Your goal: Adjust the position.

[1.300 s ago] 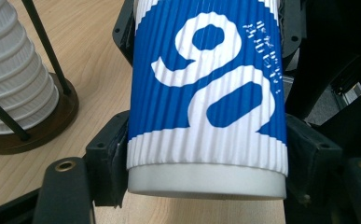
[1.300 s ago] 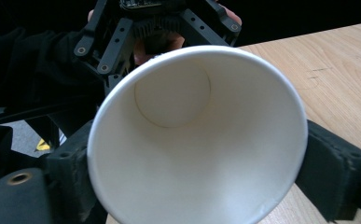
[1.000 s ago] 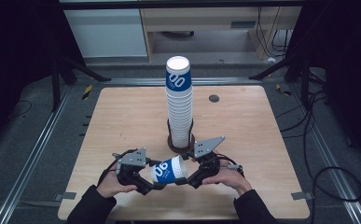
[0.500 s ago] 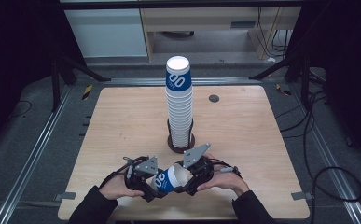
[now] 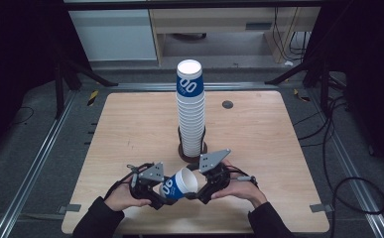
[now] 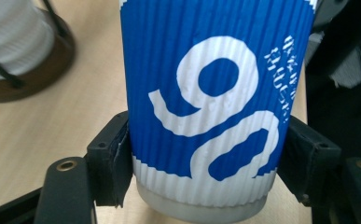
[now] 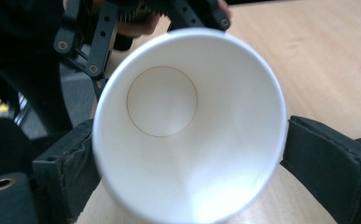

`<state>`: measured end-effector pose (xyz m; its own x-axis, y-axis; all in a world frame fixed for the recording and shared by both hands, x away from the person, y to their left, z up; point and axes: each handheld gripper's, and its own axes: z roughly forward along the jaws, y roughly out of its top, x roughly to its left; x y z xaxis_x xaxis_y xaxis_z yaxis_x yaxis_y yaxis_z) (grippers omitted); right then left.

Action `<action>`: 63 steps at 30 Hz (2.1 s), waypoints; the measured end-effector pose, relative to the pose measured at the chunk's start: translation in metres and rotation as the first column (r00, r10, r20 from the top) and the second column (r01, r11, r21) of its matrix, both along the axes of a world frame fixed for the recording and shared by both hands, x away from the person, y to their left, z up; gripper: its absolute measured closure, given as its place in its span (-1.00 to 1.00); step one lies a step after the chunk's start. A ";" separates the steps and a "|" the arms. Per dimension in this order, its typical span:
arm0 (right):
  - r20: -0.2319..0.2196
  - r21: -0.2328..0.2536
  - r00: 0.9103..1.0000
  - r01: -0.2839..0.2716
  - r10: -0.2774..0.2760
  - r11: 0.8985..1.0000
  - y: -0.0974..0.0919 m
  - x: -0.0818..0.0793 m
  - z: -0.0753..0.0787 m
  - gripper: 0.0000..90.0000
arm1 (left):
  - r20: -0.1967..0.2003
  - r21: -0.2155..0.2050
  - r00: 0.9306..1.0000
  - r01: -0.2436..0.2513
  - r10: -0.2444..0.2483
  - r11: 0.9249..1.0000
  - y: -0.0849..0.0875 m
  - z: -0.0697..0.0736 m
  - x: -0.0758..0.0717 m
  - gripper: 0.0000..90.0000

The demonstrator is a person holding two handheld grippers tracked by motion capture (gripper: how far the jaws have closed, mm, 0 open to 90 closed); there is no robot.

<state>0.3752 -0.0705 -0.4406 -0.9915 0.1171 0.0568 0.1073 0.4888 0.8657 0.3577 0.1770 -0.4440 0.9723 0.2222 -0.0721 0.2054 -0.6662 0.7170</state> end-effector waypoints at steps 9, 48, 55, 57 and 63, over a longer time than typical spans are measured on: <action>-0.019 0.128 0.993 0.118 -0.116 0.985 -0.019 0.009 0.010 -0.83 | 0.013 -0.148 0.996 -0.084 0.087 0.985 0.015 0.009 0.005 -0.39; -0.130 0.251 0.991 0.060 -0.028 0.966 0.000 0.005 0.005 -0.53 | 0.034 -0.224 0.995 -0.081 0.091 0.971 -0.001 0.009 -0.003 -0.41; -0.098 0.281 0.991 0.112 -0.087 0.953 -0.017 0.008 0.017 -0.53 | 0.027 -0.174 0.995 -0.095 0.101 0.980 -0.001 0.004 -0.001 -0.51; -0.083 0.276 0.990 0.134 -0.115 0.952 -0.024 0.009 0.020 -0.53 | 0.027 -0.164 0.993 -0.109 0.115 0.980 0.002 0.002 0.000 -0.52; -0.040 0.246 0.977 0.211 -0.208 0.946 -0.043 0.012 0.025 -0.53 | 0.010 -0.161 0.982 -0.184 0.188 0.970 0.016 0.000 0.009 -0.57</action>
<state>0.3873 -0.1130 -0.4152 -0.9452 0.3026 0.1230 0.1962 0.2251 0.9544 0.3671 0.1930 -0.4440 0.9168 0.3874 -0.0968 0.2956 -0.4954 0.8169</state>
